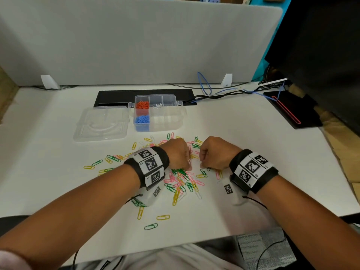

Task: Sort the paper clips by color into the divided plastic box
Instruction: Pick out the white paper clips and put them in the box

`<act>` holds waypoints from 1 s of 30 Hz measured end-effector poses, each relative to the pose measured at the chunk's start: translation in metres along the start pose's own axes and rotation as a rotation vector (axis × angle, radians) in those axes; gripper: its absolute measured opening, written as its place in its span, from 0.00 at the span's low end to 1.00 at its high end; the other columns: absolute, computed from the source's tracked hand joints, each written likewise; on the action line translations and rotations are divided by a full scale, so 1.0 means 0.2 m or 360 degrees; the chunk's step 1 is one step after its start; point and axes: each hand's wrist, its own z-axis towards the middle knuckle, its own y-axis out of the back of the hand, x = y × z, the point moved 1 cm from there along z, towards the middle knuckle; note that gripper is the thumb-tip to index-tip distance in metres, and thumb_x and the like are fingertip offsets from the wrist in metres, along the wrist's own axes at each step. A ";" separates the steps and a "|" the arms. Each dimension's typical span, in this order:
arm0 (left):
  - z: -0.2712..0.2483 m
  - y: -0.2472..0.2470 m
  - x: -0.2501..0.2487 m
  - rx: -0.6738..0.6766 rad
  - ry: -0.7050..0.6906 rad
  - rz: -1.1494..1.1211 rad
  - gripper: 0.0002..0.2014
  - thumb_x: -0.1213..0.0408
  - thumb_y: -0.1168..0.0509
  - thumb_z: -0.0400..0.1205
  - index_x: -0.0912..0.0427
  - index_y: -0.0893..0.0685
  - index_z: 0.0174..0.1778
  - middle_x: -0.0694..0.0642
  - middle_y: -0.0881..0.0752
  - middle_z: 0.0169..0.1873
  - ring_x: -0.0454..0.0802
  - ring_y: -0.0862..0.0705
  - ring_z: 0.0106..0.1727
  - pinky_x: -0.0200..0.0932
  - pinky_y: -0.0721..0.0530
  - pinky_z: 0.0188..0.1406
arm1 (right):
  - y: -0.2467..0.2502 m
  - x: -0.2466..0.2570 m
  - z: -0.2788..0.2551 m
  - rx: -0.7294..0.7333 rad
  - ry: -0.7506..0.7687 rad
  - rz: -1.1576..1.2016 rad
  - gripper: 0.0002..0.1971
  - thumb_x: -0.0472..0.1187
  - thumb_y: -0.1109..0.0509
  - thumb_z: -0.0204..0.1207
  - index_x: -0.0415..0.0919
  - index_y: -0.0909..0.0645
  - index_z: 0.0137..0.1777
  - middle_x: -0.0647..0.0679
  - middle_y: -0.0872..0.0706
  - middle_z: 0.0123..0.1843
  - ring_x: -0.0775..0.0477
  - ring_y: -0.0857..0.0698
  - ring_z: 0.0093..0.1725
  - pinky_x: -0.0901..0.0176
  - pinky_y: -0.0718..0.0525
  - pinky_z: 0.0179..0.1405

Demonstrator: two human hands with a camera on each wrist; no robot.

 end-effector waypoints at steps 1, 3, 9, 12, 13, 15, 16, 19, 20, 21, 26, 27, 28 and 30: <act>0.00 0.00 0.00 -0.0003 -0.0006 -0.0023 0.07 0.60 0.22 0.74 0.58 0.10 0.41 0.50 0.13 0.36 0.46 0.18 0.40 0.39 0.21 0.43 | 0.00 0.00 0.00 0.0004 -0.0007 -0.0017 0.05 0.39 0.19 0.70 0.44 0.12 0.36 0.52 0.13 0.36 0.53 0.16 0.37 0.64 0.22 0.31; -0.01 0.02 0.01 -0.0028 -0.0007 -0.0136 0.06 0.59 0.26 0.77 0.57 0.10 0.38 0.49 0.13 0.34 0.46 0.17 0.39 0.40 0.19 0.42 | 0.00 0.00 0.00 0.0025 -0.0003 -0.0042 0.06 0.38 0.21 0.71 0.44 0.13 0.35 0.52 0.13 0.35 0.54 0.16 0.34 0.65 0.22 0.28; -0.04 0.07 0.01 0.0056 0.0307 -0.1478 0.11 0.70 0.41 0.80 0.66 0.18 0.34 0.57 0.19 0.26 0.46 0.35 0.20 0.34 0.38 0.17 | 0.00 0.04 -0.02 0.0056 0.0026 -0.0039 0.05 0.33 0.26 0.69 0.43 0.15 0.35 0.53 0.16 0.32 0.56 0.20 0.30 0.67 0.25 0.22; -0.03 0.05 0.03 0.0013 0.0422 -0.1927 0.12 0.71 0.47 0.79 0.67 0.20 0.35 0.56 0.21 0.20 0.45 0.35 0.18 0.31 0.38 0.15 | 0.05 0.03 -0.03 -0.0075 0.0076 0.0273 0.05 0.31 0.25 0.68 0.42 0.14 0.39 0.53 0.17 0.32 0.54 0.20 0.31 0.61 0.21 0.31; -0.02 0.04 0.03 0.0008 0.0442 -0.1992 0.12 0.71 0.48 0.79 0.67 0.20 0.35 0.56 0.20 0.20 0.46 0.34 0.17 0.31 0.36 0.15 | 0.09 0.03 -0.04 -0.0136 0.0109 0.0457 0.06 0.30 0.24 0.68 0.41 0.14 0.39 0.52 0.16 0.32 0.53 0.19 0.31 0.60 0.20 0.33; -0.01 0.02 0.02 0.0090 0.0463 -0.2138 0.14 0.66 0.46 0.82 0.68 0.19 0.38 0.60 0.17 0.27 0.47 0.28 0.18 0.31 0.30 0.15 | 0.16 0.05 -0.06 -0.0238 0.0191 0.0787 0.06 0.26 0.22 0.69 0.37 0.13 0.42 0.49 0.15 0.31 0.54 0.19 0.30 0.64 0.20 0.31; 0.00 0.01 0.00 0.0168 0.0457 -0.2228 0.15 0.62 0.45 0.84 0.67 0.18 0.40 0.62 0.17 0.33 0.48 0.23 0.20 0.32 0.26 0.16 | 0.20 0.06 -0.07 -0.0269 0.0213 0.0901 0.06 0.26 0.22 0.70 0.35 0.12 0.44 0.49 0.15 0.32 0.57 0.19 0.28 0.69 0.22 0.27; 0.03 0.00 -0.04 0.0314 0.0411 -0.2407 0.17 0.55 0.42 0.86 0.62 0.20 0.38 0.58 0.20 0.31 0.46 0.23 0.19 0.30 0.30 0.13 | 0.30 0.05 -0.08 -0.0456 0.0207 0.1060 0.04 0.31 0.22 0.74 0.33 0.11 0.48 0.51 0.14 0.34 0.63 0.21 0.26 0.76 0.27 0.22; 0.04 0.01 -0.05 0.0319 0.0395 -0.2399 0.17 0.55 0.42 0.87 0.59 0.24 0.34 0.54 0.25 0.25 0.43 0.29 0.17 0.29 0.37 0.11 | 0.32 0.01 -0.07 -0.0569 0.0174 0.1057 0.03 0.32 0.23 0.75 0.34 0.11 0.47 0.52 0.14 0.34 0.64 0.20 0.26 0.76 0.27 0.22; 0.05 0.03 -0.06 0.0301 0.0380 -0.2345 0.19 0.55 0.42 0.87 0.56 0.27 0.30 0.50 0.31 0.22 0.42 0.36 0.15 0.30 0.43 0.11 | 0.33 -0.03 -0.05 -0.0649 0.0127 0.1017 0.02 0.32 0.24 0.76 0.35 0.11 0.46 0.54 0.13 0.34 0.65 0.20 0.27 0.77 0.26 0.24; 0.08 0.12 0.01 0.0128 0.0283 -0.1629 0.18 0.53 0.40 0.87 0.56 0.23 0.33 0.49 0.36 0.21 0.43 0.43 0.18 0.32 0.48 0.14 | 0.20 -0.24 0.06 -0.0394 -0.0162 0.0611 0.05 0.36 0.22 0.73 0.47 0.09 0.45 0.54 0.10 0.43 0.57 0.15 0.42 0.68 0.19 0.45; 0.08 0.14 0.03 0.0124 0.0266 -0.1469 0.15 0.55 0.39 0.87 0.58 0.20 0.36 0.49 0.35 0.21 0.43 0.42 0.19 0.32 0.47 0.15 | 0.16 -0.26 0.08 -0.0319 -0.0191 0.0547 0.06 0.37 0.21 0.72 0.49 0.08 0.46 0.55 0.11 0.44 0.58 0.15 0.45 0.66 0.19 0.49; 0.09 0.16 0.06 0.0118 0.0253 -0.1347 0.12 0.57 0.36 0.86 0.60 0.17 0.40 0.49 0.34 0.21 0.43 0.41 0.19 0.32 0.47 0.17 | 0.13 -0.27 0.09 -0.0257 -0.0202 0.0477 0.07 0.38 0.20 0.71 0.50 0.08 0.47 0.58 0.12 0.44 0.60 0.16 0.45 0.67 0.19 0.50; 0.09 0.19 0.11 0.0061 0.0249 -0.1206 0.07 0.62 0.34 0.84 0.61 0.13 0.45 0.50 0.31 0.22 0.43 0.39 0.18 0.32 0.43 0.17 | 0.09 -0.26 0.11 -0.0205 -0.0182 0.0367 0.06 0.39 0.20 0.71 0.51 0.09 0.44 0.62 0.16 0.40 0.62 0.18 0.42 0.68 0.22 0.46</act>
